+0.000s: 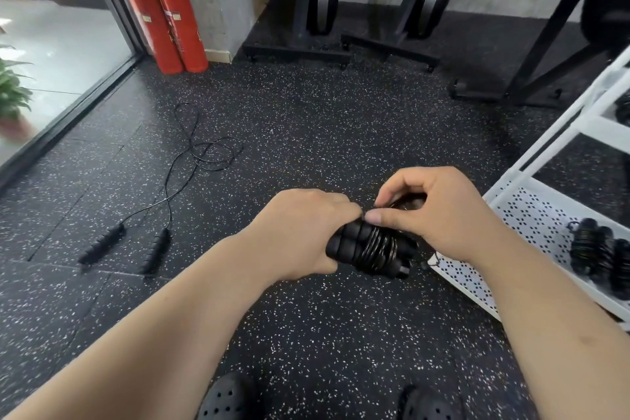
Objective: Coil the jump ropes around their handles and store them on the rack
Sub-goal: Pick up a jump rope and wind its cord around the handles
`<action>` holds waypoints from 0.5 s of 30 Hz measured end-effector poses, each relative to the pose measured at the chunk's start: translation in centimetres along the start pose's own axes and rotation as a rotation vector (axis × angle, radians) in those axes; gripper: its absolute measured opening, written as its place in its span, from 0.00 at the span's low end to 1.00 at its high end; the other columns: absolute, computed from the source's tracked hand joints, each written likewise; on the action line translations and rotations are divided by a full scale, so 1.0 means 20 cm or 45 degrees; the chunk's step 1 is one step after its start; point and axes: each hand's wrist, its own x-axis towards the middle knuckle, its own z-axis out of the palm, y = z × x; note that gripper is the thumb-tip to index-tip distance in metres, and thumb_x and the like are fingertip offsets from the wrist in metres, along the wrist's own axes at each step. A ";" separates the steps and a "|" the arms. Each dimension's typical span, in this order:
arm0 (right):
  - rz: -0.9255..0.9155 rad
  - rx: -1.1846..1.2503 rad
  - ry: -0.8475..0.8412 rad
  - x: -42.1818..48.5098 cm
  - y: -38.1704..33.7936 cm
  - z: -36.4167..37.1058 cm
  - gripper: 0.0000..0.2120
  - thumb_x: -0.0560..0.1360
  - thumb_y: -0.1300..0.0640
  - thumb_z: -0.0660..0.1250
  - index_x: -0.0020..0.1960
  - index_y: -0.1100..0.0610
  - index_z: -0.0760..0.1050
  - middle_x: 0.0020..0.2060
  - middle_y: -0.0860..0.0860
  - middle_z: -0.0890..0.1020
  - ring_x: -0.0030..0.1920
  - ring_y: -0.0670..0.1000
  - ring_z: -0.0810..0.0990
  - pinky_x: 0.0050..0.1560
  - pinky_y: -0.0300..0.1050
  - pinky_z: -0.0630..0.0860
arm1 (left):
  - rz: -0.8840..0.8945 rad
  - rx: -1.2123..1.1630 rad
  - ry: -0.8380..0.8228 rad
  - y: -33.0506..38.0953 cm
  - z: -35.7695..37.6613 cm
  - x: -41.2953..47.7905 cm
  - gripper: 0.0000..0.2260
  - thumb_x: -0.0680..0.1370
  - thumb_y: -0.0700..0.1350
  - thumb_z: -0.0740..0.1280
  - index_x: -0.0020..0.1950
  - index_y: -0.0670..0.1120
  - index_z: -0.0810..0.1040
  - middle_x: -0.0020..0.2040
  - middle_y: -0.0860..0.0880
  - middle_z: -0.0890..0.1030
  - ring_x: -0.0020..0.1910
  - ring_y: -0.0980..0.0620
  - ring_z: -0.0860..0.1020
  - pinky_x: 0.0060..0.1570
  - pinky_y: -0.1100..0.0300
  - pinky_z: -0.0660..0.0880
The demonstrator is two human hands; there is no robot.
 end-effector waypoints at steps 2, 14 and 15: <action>0.001 0.094 -0.023 0.01 0.02 -0.01 0.12 0.65 0.45 0.84 0.43 0.48 0.85 0.41 0.46 0.88 0.43 0.45 0.86 0.52 0.48 0.80 | 0.055 -0.021 0.038 0.01 0.00 -0.01 0.16 0.70 0.57 0.73 0.51 0.57 0.69 0.47 0.60 0.71 0.51 0.53 0.78 0.47 0.56 0.74; 0.242 0.937 -0.125 0.00 -0.03 0.07 0.10 0.75 0.48 0.74 0.38 0.51 0.83 0.36 0.47 0.83 0.35 0.45 0.81 0.44 0.46 0.77 | -0.196 -0.752 0.310 0.08 -0.07 -0.06 0.22 0.65 0.47 0.79 0.56 0.59 0.77 0.44 0.58 0.79 0.44 0.57 0.79 0.44 0.55 0.78; 0.316 0.944 -0.052 0.01 -0.05 0.10 0.12 0.78 0.50 0.71 0.37 0.52 0.85 0.35 0.47 0.84 0.36 0.46 0.83 0.49 0.47 0.79 | -0.249 -0.789 0.331 0.08 -0.07 -0.06 0.22 0.66 0.47 0.79 0.56 0.59 0.76 0.44 0.58 0.80 0.43 0.57 0.79 0.44 0.54 0.78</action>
